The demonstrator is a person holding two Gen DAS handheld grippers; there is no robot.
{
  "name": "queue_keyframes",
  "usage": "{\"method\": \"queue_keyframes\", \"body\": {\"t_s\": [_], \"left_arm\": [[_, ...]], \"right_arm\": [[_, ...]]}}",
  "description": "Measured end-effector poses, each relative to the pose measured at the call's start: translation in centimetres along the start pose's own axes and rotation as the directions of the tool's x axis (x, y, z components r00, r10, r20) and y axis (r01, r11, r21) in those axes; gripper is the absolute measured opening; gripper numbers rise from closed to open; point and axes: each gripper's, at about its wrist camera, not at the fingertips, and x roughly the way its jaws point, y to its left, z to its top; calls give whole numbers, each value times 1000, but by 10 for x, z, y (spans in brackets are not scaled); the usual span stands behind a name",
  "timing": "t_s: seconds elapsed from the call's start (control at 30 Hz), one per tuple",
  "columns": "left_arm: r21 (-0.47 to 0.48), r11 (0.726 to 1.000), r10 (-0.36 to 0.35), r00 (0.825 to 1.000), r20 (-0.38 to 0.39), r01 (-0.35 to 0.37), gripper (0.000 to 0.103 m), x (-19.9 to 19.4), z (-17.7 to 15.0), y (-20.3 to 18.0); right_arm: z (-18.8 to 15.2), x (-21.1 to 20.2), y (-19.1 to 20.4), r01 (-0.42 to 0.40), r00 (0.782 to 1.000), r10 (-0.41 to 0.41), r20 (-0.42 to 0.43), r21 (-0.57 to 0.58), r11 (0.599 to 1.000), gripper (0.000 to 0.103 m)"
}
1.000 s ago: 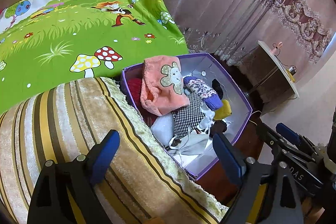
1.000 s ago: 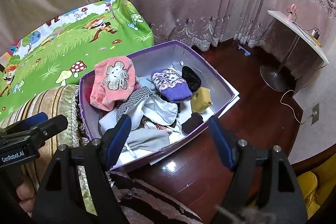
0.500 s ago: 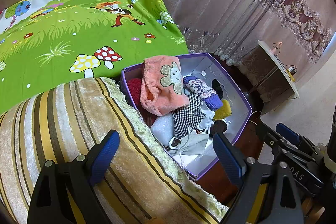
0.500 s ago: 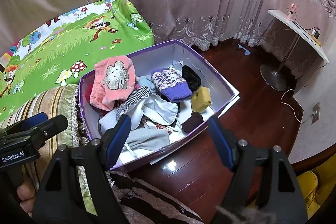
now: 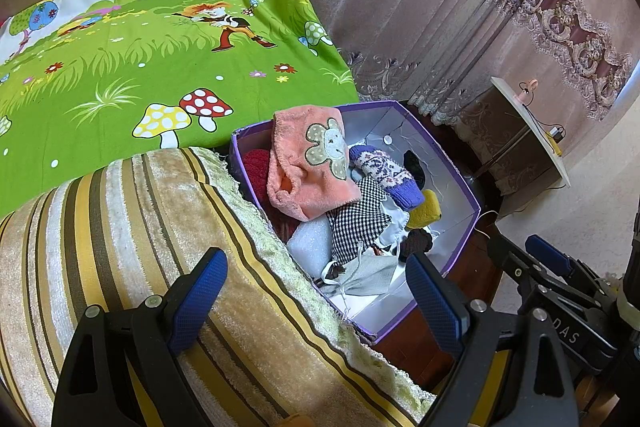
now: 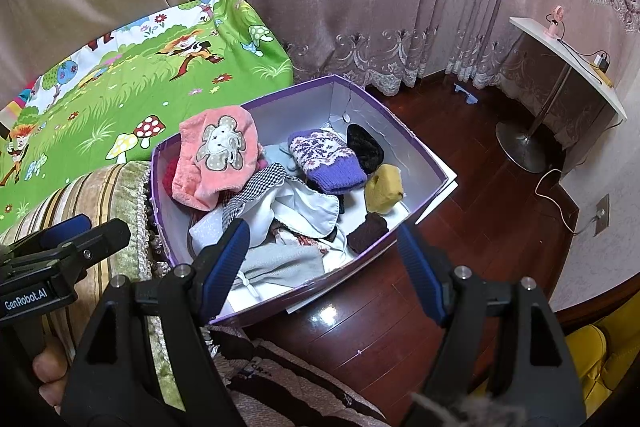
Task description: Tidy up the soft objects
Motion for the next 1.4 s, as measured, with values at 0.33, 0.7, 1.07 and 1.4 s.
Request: {"method": "queue_keyframes", "body": {"t_s": [0.33, 0.7, 1.07, 1.4], "left_arm": [[1, 1000, 1, 1000, -1, -1, 92, 0, 0, 0], [1, 1000, 2, 1000, -1, -2, 93, 1, 0, 0], [1, 1000, 2, 1000, -1, -2, 93, 1, 0, 0], [1, 1000, 2, 1000, -1, -2, 93, 0, 0, 0]], "right_arm": [[0, 0, 0, -1, 1000, 1, -2, 1, 1000, 79], [2, 0, 1, -4, 1000, 4, -3, 2, 1000, 79], [1, 0, 1, -6, 1000, 6, -5, 3, 1000, 79], [0, 2, 1, -9, 1000, 9, -10, 6, 1000, 79]]}}
